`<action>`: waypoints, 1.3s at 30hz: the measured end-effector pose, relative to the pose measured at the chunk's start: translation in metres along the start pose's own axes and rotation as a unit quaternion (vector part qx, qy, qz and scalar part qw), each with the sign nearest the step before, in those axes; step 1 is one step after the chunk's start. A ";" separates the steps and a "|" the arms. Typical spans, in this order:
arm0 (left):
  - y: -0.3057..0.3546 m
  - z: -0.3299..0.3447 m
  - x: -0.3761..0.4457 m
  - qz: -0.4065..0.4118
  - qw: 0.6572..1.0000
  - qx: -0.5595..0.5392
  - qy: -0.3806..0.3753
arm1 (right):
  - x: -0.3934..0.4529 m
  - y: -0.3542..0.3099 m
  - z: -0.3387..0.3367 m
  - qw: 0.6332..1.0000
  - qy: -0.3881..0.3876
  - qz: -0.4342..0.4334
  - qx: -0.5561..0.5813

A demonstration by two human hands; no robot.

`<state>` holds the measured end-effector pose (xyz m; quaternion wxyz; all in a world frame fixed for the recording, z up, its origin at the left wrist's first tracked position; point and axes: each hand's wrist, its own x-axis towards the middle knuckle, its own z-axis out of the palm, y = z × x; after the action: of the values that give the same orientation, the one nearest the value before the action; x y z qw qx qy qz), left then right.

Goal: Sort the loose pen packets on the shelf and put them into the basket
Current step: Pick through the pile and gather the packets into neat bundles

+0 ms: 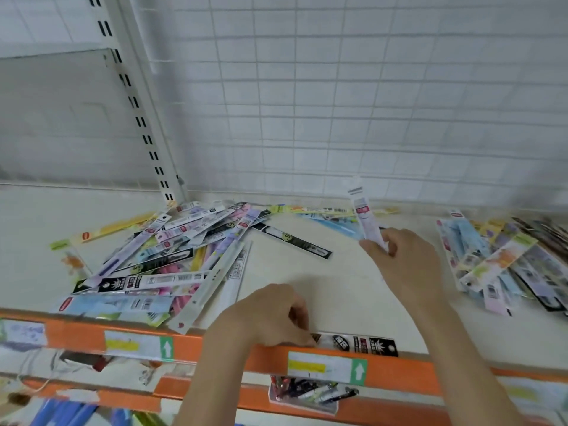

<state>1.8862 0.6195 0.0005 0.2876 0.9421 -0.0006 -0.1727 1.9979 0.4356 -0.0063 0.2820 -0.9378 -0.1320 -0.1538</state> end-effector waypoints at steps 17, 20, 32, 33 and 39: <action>-0.052 -0.033 -0.004 -0.017 0.915 -0.201 0.351 | 0.008 -0.016 0.023 0.994 -0.082 0.015 0.068; -0.062 -0.040 -0.011 -0.057 0.890 -0.195 0.409 | 0.016 -0.030 0.031 0.992 -0.120 0.016 0.038; -0.102 -0.057 -0.031 -0.099 0.842 -0.200 0.492 | 0.043 -0.083 0.082 0.970 -0.216 -0.077 -0.080; -0.103 -0.059 -0.031 -0.099 0.843 -0.194 0.492 | 0.044 -0.086 0.085 0.968 -0.222 -0.080 -0.088; -0.112 -0.062 -0.021 -0.117 0.871 -0.126 0.460 | 0.043 -0.090 0.087 0.953 -0.240 -0.094 -0.161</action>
<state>1.8754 0.7494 -0.0051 0.3490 0.8642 0.2637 0.2488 2.0261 0.5643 -0.0154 0.0714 -0.9632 -0.2571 0.0310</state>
